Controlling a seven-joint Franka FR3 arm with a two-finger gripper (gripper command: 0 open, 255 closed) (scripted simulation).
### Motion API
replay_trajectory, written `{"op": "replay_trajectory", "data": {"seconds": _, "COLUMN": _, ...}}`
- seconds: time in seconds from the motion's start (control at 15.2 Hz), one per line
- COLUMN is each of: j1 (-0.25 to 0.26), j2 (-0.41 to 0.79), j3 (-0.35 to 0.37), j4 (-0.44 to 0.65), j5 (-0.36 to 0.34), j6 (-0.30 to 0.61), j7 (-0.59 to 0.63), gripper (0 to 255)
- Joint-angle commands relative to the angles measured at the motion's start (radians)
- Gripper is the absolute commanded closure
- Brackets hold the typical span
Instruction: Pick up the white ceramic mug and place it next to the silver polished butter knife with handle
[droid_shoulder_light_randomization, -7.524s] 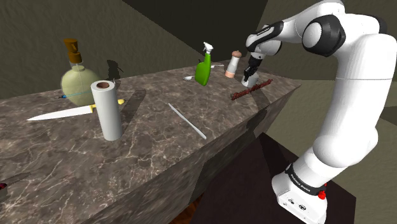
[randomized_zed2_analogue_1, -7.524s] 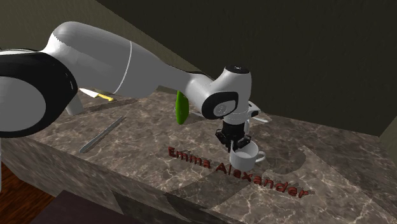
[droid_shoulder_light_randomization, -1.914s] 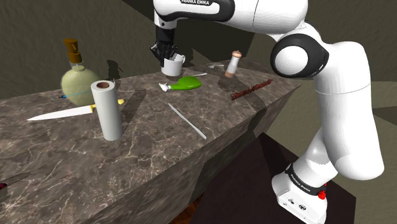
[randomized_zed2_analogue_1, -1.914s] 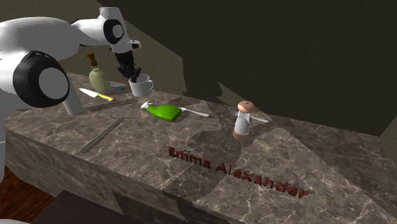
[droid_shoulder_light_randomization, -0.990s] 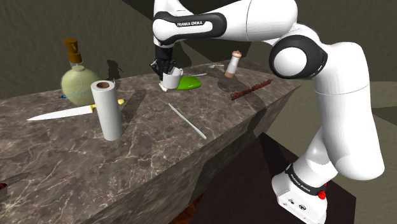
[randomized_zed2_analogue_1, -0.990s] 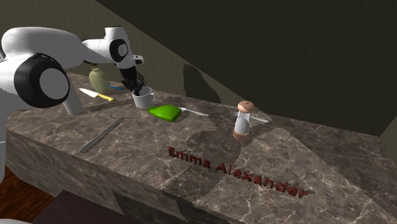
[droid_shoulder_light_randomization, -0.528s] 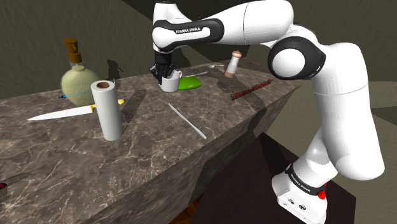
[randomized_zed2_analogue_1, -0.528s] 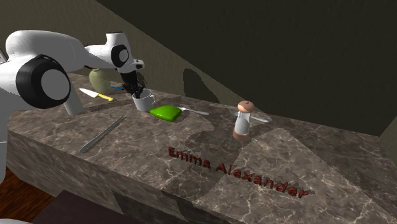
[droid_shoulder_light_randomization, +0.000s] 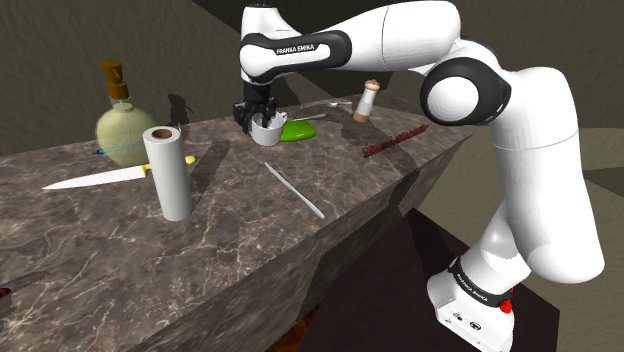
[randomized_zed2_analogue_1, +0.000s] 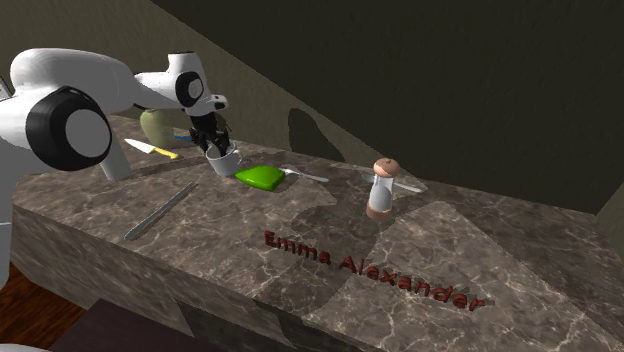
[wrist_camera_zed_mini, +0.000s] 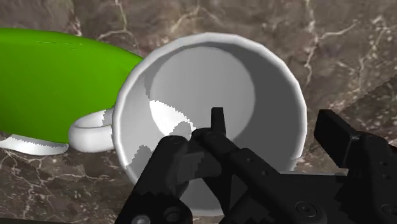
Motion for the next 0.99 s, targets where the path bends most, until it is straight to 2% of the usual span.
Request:
{"op": "replay_trajectory", "data": {"seconds": 0.0, "j1": -0.001, "j2": 0.002, "j3": 0.000, "j4": 0.001, "j5": 0.000, "j6": -0.001, "j7": 0.000, "gripper": 0}}
{"op": "replay_trajectory", "data": {"seconds": 0.2, "j1": 0.000, "j2": 0.000, "j3": 0.000, "j4": -0.006, "j5": 0.000, "j6": 0.003, "j7": 0.000, "gripper": 0}}
{"op": "replay_trajectory", "data": {"seconds": 0.46, "j1": 0.003, "j2": -0.033, "j3": -0.003, "j4": 0.067, "j5": -0.005, "j6": -0.103, "j7": 0.003, "gripper": 0}}
{"op": "replay_trajectory", "data": {"seconds": 0.92, "j1": 0.003, "j2": -0.033, "j3": -0.003, "j4": 0.067, "j5": -0.005, "j6": -0.103, "j7": 0.003, "gripper": 0}}
